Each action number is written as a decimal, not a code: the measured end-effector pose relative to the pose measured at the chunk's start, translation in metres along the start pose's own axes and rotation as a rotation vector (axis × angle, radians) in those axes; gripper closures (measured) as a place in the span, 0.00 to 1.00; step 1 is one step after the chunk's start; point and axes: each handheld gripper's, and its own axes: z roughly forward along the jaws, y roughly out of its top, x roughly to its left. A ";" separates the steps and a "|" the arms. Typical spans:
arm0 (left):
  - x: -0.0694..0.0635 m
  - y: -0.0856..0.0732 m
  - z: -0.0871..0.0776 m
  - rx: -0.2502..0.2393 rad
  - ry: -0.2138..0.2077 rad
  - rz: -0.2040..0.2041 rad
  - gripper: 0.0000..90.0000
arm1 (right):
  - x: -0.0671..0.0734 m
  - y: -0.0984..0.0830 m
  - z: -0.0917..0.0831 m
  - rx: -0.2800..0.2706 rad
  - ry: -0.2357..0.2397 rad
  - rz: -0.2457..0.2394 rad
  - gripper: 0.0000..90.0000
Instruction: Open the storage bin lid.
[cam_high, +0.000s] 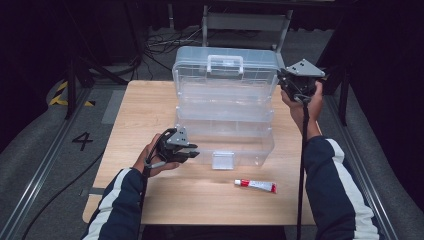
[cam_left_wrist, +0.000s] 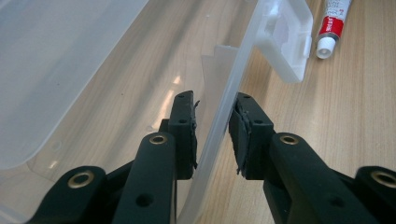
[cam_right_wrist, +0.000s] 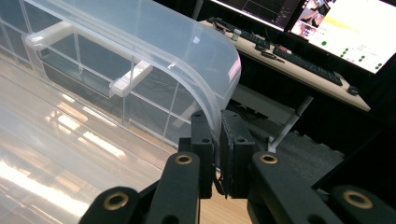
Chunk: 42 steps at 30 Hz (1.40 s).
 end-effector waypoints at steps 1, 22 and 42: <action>0.001 0.001 0.000 0.008 -0.006 -0.001 0.80 | 0.000 0.001 0.003 0.004 -0.005 0.005 0.95; 0.001 0.002 0.000 0.025 -0.011 -0.001 0.82 | -0.010 0.009 0.021 0.039 0.011 0.023 0.95; 0.001 0.003 0.000 0.027 -0.007 0.001 0.82 | -0.024 0.018 0.056 0.097 0.051 0.084 0.94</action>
